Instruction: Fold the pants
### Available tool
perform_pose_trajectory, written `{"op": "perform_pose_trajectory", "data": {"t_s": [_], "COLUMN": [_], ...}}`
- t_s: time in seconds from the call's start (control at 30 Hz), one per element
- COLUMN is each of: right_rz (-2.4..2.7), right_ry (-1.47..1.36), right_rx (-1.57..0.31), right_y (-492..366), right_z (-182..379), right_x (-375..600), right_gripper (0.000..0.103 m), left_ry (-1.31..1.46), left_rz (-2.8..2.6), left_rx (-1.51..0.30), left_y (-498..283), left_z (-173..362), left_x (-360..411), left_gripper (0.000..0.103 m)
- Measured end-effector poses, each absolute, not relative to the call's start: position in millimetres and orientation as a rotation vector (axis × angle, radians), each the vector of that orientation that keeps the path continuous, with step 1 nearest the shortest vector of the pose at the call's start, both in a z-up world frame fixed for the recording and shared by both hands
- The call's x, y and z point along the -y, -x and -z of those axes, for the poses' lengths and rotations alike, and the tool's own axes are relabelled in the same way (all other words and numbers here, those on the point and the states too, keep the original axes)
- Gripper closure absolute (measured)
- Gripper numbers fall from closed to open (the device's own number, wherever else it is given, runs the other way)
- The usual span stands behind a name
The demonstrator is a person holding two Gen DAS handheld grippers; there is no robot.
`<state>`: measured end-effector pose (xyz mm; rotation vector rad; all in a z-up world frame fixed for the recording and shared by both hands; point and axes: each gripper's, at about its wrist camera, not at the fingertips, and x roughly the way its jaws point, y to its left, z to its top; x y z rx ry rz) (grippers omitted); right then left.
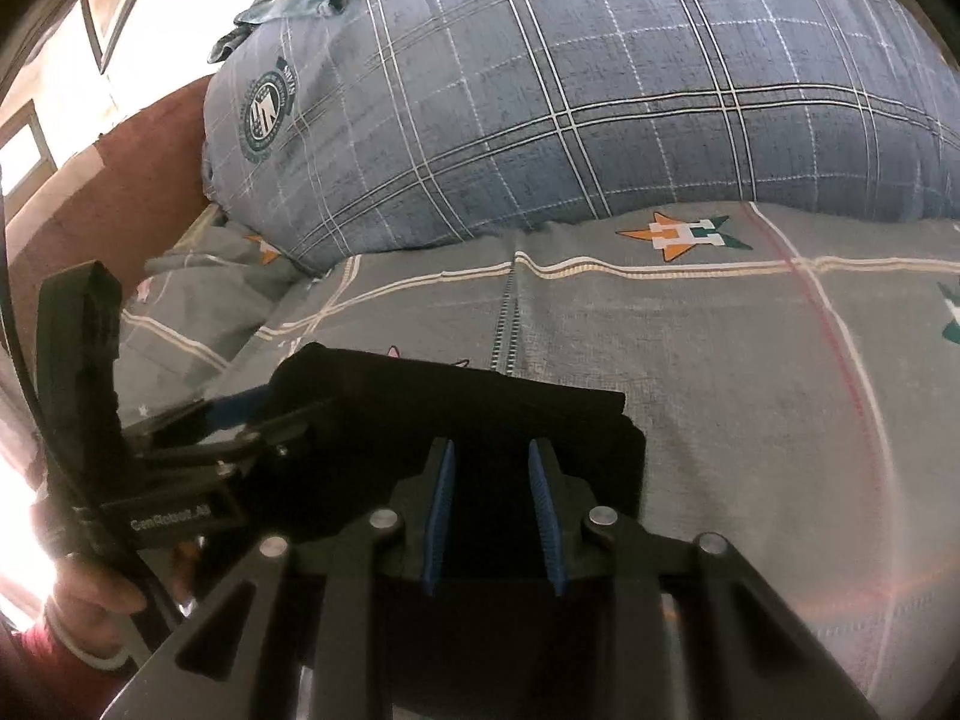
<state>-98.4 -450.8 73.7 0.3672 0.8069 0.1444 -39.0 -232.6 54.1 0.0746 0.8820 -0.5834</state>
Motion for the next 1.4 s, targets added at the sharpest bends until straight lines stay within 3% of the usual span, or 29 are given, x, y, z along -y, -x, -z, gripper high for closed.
{"op": "perform_pose_trajectory", "data": {"t_s": [0.33, 0.4, 0.47, 0.67, 0.8, 0.93, 1.0, 1.03, 1.07, 1.1, 1.4], "right_rz": [-0.118, -0.115, -0.112, -0.111, -0.114, -0.103, -0.104, -0.114, -0.12, -0.116, -0.094], "right_ry": [-0.344, -0.336, -0.315, -0.303, -0.304, -0.297, -0.325, -0.337, -0.342, -0.338, -0.258], "right_rx": [-0.808, -0.804, -0.8, -0.767, -0.767, -0.815, -0.841, -0.837, -0.827, -0.83, -0.853], "right_y": [101, 106, 111, 139, 156, 163, 161, 161, 161, 161, 174], "right_z": [-79, -85, -90, -109, -114, -102, -91, -87, -84, -82, -80], "right_x": [446, 445, 441, 440, 439, 436, 437, 439, 439, 440, 433], "right_gripper": [0.077, 0.073, 0.064, 0.062, 0.048, 0.048, 0.051, 0.059, 0.078, 0.085, 0.089], "left_ry": [-0.061, -0.073, -0.064, -0.043, -0.048, -0.064, -0.079, -0.079, -0.076, -0.073, -0.078], "left_rz": [0.562, 0.553, 0.555, 0.562, 0.574, 0.585, 0.583, 0.586, 0.587, 0.587, 0.578], "left_rx": [-0.889, -0.879, -0.873, -0.86, -0.855, -0.877, -0.903, -0.911, -0.917, -0.924, -0.923], "left_y": [46, 51, 56, 75, 89, 98, 101, 101, 102, 104, 107], "left_z": [-60, -65, -70, -79, -80, -69, -60, -56, -53, -52, -48], "left_x": [224, 221, 216, 199, 193, 195, 201, 203, 204, 205, 213], "left_gripper": [0.015, 0.015, 0.015, 0.015, 0.015, 0.015, 0.015, 0.015, 0.015, 0.015, 0.015]}}
